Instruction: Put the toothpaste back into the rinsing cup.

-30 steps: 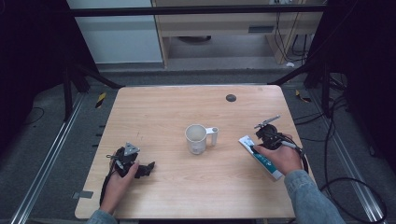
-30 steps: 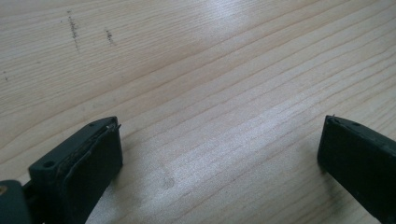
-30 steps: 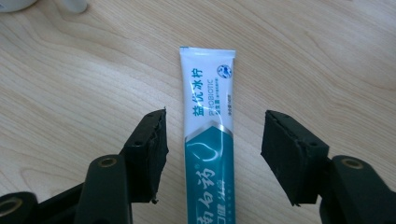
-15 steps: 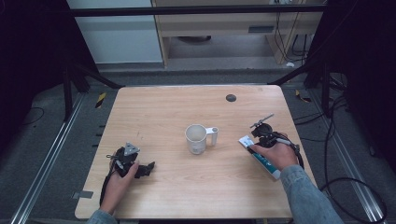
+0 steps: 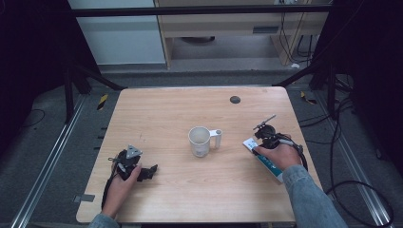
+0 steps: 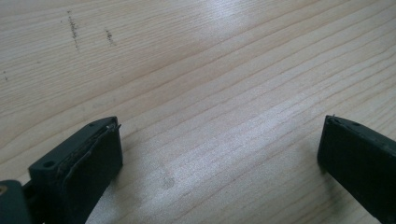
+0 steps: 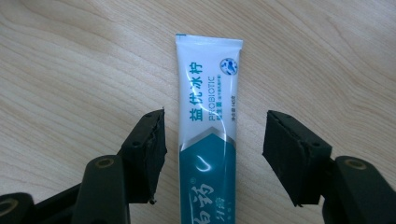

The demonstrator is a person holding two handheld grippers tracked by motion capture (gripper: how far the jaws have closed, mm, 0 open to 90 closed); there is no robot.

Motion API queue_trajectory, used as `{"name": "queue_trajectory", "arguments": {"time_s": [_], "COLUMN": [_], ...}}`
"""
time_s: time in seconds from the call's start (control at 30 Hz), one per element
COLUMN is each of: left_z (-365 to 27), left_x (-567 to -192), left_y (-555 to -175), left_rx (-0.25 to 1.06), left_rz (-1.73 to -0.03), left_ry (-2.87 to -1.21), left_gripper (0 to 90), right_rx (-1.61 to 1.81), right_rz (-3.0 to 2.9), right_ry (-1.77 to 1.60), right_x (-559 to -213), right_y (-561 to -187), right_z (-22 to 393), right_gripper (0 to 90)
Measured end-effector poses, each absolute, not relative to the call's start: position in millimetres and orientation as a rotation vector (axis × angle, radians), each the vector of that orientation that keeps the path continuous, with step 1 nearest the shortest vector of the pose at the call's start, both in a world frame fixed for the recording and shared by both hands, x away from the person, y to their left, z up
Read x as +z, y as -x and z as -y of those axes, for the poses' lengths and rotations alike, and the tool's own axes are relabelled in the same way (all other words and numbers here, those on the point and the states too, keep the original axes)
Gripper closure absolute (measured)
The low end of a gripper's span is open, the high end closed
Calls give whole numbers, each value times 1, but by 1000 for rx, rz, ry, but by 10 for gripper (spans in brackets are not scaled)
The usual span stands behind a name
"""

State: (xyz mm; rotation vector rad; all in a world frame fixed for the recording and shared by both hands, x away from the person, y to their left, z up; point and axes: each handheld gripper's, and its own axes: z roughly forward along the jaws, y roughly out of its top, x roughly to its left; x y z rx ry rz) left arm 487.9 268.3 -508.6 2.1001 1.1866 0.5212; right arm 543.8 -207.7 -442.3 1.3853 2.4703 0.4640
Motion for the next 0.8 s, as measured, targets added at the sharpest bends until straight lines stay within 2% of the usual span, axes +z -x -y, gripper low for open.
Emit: {"name": "queue_trajectory", "arguments": {"time_s": [0.8], "left_z": [-268], "left_x": [-509], "left_y": [-488], "left_rx": [521], "left_rz": [-1187], "left_ry": [-2100], "left_gripper": [0], "right_rx": [428], "right_rz": [-2505], "right_ry": [-1369], "right_x": [-450], "right_y": [-549], "right_z": [203], "right_gripper": [410]}}
